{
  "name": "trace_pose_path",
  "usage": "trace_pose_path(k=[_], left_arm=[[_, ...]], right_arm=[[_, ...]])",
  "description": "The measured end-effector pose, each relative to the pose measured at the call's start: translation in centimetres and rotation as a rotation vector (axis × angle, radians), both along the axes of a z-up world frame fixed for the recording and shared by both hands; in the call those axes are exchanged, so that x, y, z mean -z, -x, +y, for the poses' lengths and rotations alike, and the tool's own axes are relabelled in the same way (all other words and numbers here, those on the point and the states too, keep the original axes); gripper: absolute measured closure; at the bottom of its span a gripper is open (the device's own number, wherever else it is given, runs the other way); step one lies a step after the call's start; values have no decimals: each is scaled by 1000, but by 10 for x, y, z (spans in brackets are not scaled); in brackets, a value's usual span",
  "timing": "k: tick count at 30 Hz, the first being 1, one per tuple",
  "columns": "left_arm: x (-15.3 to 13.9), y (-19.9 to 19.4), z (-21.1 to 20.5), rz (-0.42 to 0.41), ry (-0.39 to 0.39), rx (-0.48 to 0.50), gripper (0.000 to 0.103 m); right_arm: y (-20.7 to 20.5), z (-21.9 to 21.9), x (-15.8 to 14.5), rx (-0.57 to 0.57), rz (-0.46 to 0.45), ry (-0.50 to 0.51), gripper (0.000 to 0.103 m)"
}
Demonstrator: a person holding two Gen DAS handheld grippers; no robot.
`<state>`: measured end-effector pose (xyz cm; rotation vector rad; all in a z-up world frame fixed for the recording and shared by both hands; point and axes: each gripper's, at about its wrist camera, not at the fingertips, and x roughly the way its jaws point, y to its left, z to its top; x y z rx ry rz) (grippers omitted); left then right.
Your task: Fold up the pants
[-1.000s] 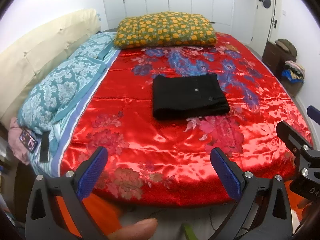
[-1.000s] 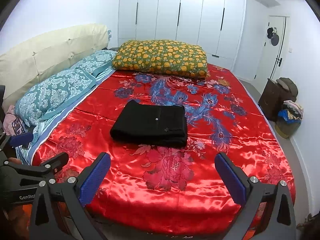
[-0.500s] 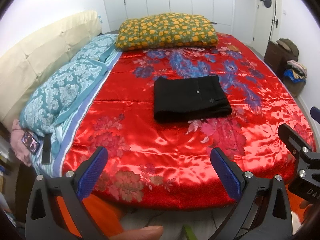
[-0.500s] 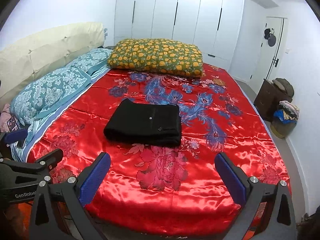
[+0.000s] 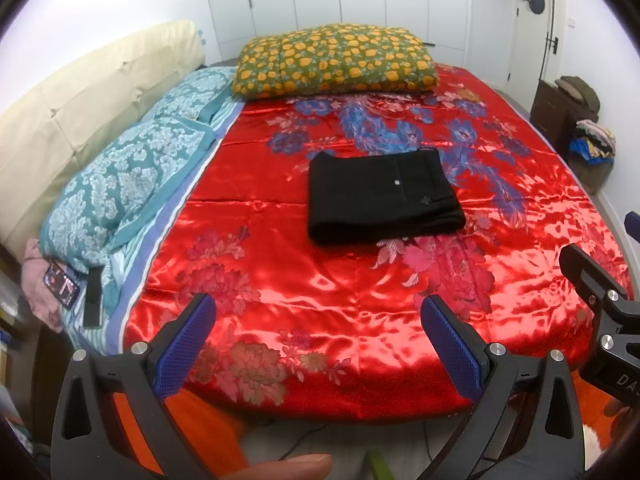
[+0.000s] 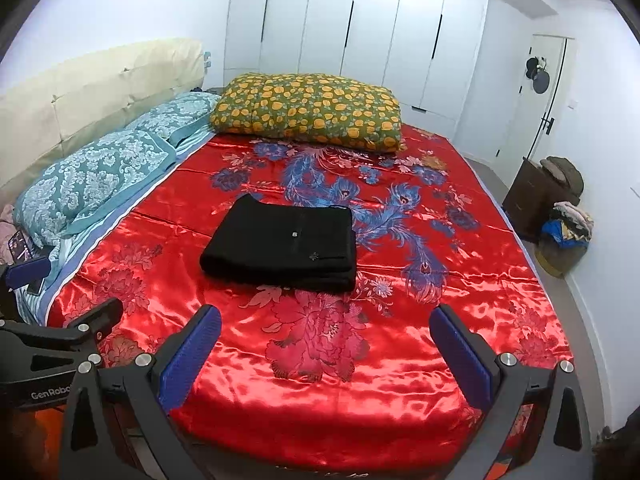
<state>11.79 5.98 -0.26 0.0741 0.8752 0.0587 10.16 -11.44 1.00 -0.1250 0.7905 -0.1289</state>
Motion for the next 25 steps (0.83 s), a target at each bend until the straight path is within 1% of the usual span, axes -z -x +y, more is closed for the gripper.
trace_pose_path(k=[19, 21, 24, 25], left_arm=[[6, -8, -2, 22, 16, 5, 1], [7, -10, 0, 33, 37, 14, 1], [6, -8, 3, 19, 95, 32, 1], [5, -9, 3, 17, 88, 31, 1]], right_arm=[[-7, -3, 6, 7, 21, -9, 0], [-8, -3, 7, 8, 24, -9, 0], [-9, -4, 9, 10, 28, -13, 0], [-10, -4, 10, 9, 31, -14, 0]])
